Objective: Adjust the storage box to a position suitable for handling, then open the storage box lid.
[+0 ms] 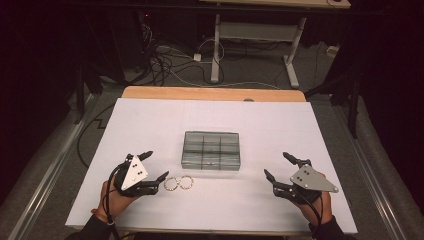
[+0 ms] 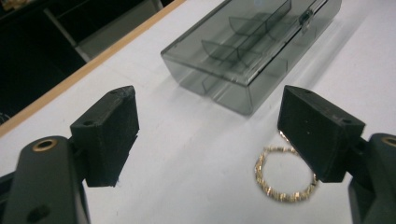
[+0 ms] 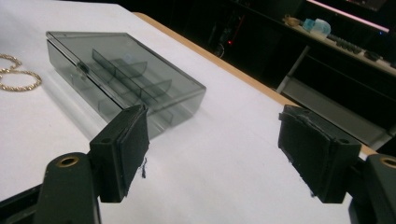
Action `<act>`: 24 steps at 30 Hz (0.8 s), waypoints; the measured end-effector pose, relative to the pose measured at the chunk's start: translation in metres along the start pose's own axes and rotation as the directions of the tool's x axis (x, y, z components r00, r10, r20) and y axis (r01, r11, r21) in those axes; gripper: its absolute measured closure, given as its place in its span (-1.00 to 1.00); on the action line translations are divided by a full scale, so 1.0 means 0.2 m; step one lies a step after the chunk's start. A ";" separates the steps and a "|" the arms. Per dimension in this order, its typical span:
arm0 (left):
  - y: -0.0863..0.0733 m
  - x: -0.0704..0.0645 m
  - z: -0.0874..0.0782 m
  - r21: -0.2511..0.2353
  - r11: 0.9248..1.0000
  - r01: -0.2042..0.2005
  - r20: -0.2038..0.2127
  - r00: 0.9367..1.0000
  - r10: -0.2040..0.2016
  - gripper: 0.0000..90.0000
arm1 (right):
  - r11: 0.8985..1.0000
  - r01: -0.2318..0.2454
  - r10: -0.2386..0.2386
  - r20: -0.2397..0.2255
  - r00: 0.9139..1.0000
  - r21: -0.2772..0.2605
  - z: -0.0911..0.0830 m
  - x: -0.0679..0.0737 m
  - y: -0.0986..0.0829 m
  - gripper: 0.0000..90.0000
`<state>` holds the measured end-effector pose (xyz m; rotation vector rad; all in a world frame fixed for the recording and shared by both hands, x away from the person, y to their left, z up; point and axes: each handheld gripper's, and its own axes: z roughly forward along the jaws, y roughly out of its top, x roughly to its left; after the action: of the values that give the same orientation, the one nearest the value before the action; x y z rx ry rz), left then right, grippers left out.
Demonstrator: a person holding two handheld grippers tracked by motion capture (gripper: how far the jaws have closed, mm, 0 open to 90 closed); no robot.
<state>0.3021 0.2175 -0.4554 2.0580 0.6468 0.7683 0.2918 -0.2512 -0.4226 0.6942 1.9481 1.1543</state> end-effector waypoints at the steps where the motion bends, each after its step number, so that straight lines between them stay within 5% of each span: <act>1: -0.02 0.00 0.00 0.007 1.000 0.005 -0.001 1.000 -0.005 -0.56 | 1.000 -0.006 0.006 0.002 1.000 0.005 0.00 0.00 -0.01 -0.45; 11: -0.14 -0.06 -0.03 0.098 0.994 0.040 -0.015 0.999 -0.039 -0.56 | 0.999 -0.031 0.032 -0.016 0.999 0.044 -0.04 0.03 -0.09 -0.45; 24: -0.15 -0.06 -0.06 0.080 0.993 0.085 0.014 0.996 -0.086 -0.55 | 0.993 -0.034 0.044 -0.087 0.995 0.114 -0.02 0.09 -0.15 -0.26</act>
<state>0.2800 0.2307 -0.4790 2.0915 0.7614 0.6840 0.2760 -0.2525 -0.4546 0.7543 2.0964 1.1237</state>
